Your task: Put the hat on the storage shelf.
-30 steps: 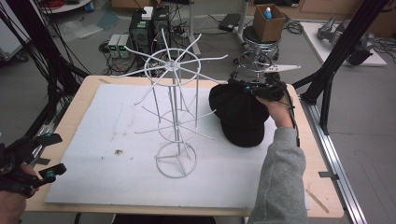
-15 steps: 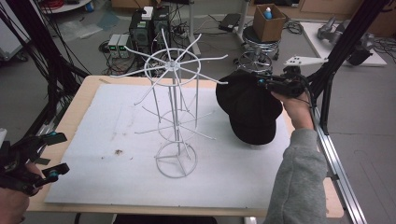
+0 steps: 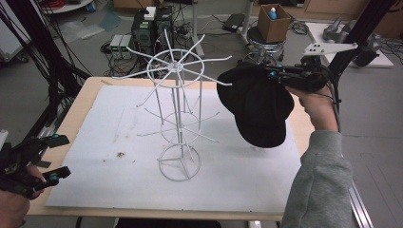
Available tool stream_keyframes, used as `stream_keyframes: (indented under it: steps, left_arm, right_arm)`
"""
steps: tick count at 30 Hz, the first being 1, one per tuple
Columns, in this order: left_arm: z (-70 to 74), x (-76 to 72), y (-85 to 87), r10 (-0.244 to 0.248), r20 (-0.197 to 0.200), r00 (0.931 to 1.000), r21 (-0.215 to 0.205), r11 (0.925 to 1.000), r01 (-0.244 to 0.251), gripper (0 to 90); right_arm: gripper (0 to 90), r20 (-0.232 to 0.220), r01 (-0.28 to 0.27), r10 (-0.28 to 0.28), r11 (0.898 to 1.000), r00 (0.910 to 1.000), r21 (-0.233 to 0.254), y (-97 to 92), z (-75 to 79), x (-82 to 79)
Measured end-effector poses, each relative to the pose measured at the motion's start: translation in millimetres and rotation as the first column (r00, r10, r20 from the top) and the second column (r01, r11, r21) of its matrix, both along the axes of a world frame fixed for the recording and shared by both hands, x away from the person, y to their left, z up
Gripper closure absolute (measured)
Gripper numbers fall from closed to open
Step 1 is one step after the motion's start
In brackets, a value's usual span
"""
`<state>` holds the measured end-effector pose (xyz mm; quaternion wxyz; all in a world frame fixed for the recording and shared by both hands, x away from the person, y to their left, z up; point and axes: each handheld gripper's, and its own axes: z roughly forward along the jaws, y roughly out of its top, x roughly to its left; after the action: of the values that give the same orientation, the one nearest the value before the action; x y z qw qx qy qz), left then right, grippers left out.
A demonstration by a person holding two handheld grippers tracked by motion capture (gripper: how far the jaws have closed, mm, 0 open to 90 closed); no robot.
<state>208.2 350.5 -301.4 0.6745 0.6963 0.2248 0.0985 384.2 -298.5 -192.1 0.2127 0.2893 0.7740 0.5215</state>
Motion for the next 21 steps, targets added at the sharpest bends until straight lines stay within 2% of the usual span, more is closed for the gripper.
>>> stream_keyframes:
  steps: [5,7,8,10,11,13,14,21]
  left_arm:
    - [-0.9,0.4,-0.8,0.004,-0.002,1.0,0.008,1.0,-0.004,3.3]
    - [-1.0,0.7,-0.7,0.004,-0.003,1.0,0.01,0.9999,-0.004,3.3]
    - [-1.0,0.5,-0.7,0.004,-0.002,1.0,0.01,0.9999,-0.004,3.3]
    - [-0.8,0.3,-0.7,-0.001,-0.005,1.0,0.001,1.0,0.001,3.3]
    - [-0.4,-0.2,-0.7,-0.006,-0.003,1.0,-0.006,1.0,0.006,3.3]
    - [0.2,-0.8,-1.6,-0.003,-0.002,1.0,-0.001,1.0,0.003,3.3]
    - [0.2,-1.0,-1.9,-0.004,-0.002,1.0,0.003,1.0,0.004,3.3]
    - [1.7,-2.0,-2.0,0.002,-0.003,1.0,-0.009,1.0,-0.002,3.3]
  right_arm:
    - [81.5,0.035,-0.025,0.025,1.0,0.9991,-0.007,0.2,18.9,-12.0]
    - [81.5,0.033,-0.024,0.024,1.0,0.9992,-0.008,0.1,22.1,-15.0]
    - [81.5,0.049,-0.025,0.026,1.0,0.9985,-0.007,-1.2,29.0,-20.1]
    - [81.5,0.055,-0.028,0.028,1.0,0.9981,-0.003,-1.8,31.3,-21.7]
    - [81.5,0.069,-0.036,0.036,0.999,0.997,-0.001,-3.5,38.7,-27.4]
    - [81.5,0.073,-0.038,0.038,0.999,0.9967,0.0,-3.8,41.2,-29.3]
    - [81.5,0.082,-0.037,0.037,0.999,0.996,0.005,-5.0,48.9,-34.9]
    - [81.4,0.123,-0.045,0.042,0.999,0.9915,0.021,-8.1,70.3,-48.7]
